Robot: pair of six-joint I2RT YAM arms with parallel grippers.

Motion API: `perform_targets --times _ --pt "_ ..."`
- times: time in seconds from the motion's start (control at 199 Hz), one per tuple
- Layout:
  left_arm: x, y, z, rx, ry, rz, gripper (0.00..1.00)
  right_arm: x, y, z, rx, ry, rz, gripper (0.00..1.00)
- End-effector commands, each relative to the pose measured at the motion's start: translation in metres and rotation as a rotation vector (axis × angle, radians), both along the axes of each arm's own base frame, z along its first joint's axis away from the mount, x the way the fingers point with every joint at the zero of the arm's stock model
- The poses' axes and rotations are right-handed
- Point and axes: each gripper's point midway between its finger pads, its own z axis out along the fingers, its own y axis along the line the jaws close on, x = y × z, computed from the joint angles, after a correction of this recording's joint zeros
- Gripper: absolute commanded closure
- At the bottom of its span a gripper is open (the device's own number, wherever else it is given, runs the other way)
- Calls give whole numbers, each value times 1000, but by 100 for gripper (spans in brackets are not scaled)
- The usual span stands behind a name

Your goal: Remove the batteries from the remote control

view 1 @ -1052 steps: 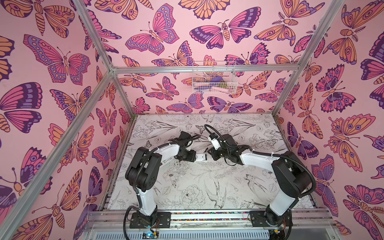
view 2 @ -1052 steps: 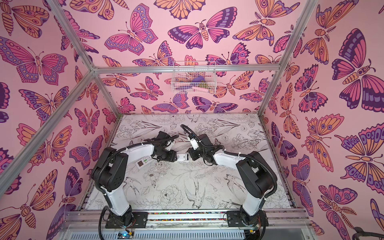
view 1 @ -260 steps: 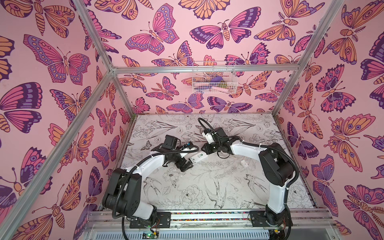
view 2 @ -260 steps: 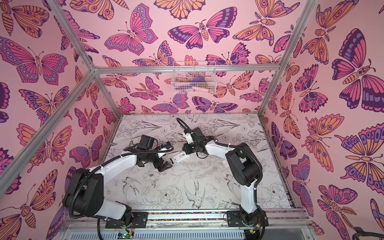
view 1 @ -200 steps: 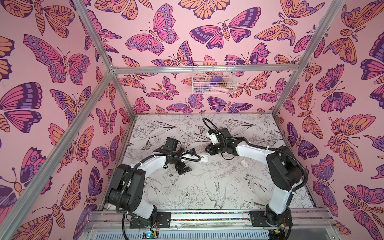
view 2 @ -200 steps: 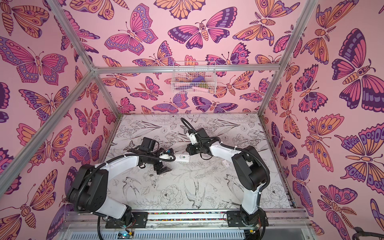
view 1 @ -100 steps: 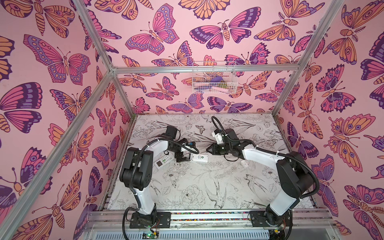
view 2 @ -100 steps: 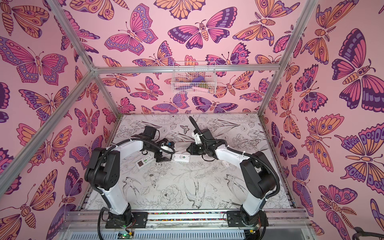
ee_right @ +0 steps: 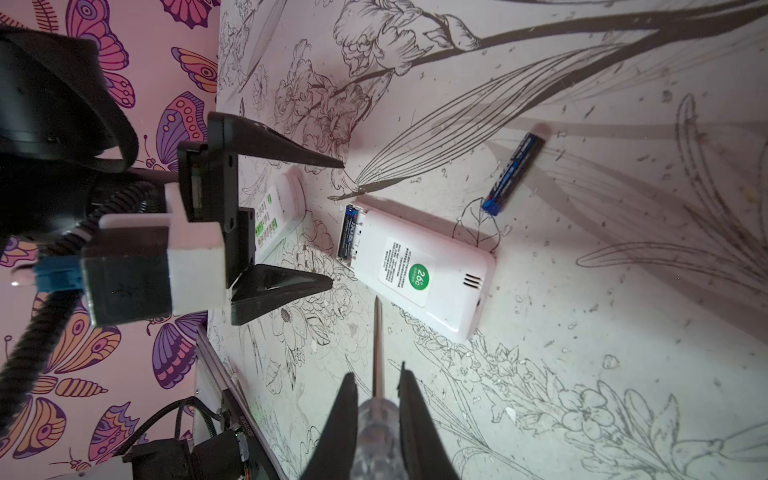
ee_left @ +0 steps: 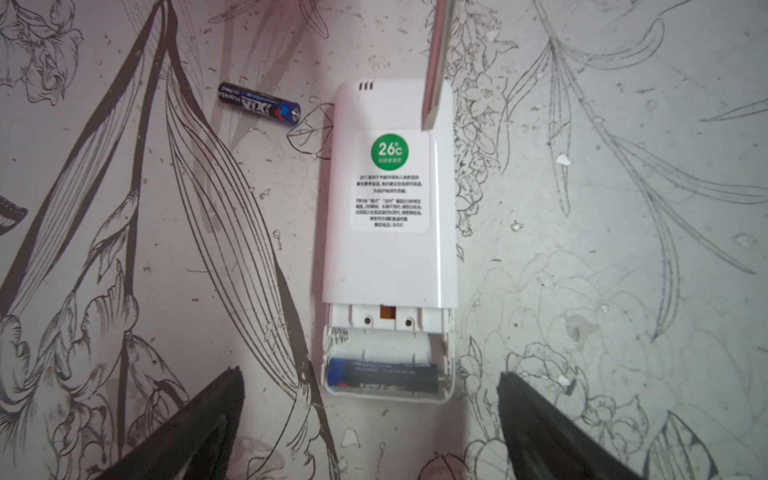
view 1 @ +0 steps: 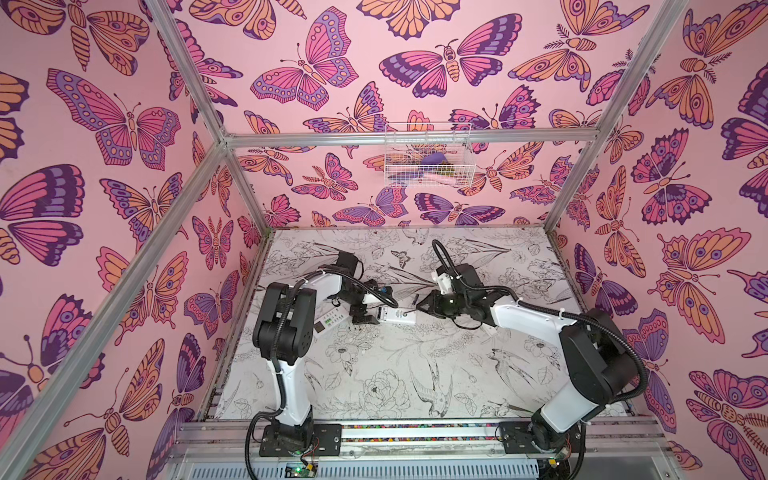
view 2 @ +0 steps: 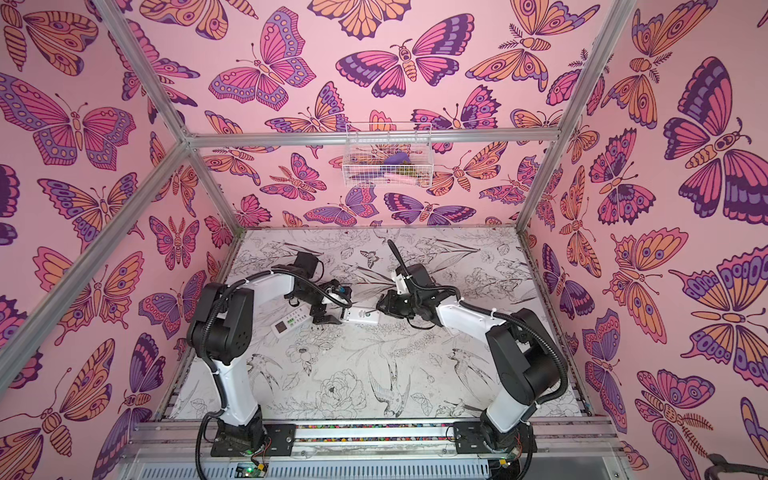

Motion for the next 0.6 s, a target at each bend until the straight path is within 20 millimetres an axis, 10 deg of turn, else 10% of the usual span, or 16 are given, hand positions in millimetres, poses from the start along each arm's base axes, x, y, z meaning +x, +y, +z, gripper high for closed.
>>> perform_targets --times 0.0,0.592 --pt "-9 1 -5 4 45 -35 4 2 2 14 47 -7 -17 100" --pt "-19 -6 -36 107 108 -83 22 -10 -10 7 34 6 -35 100"
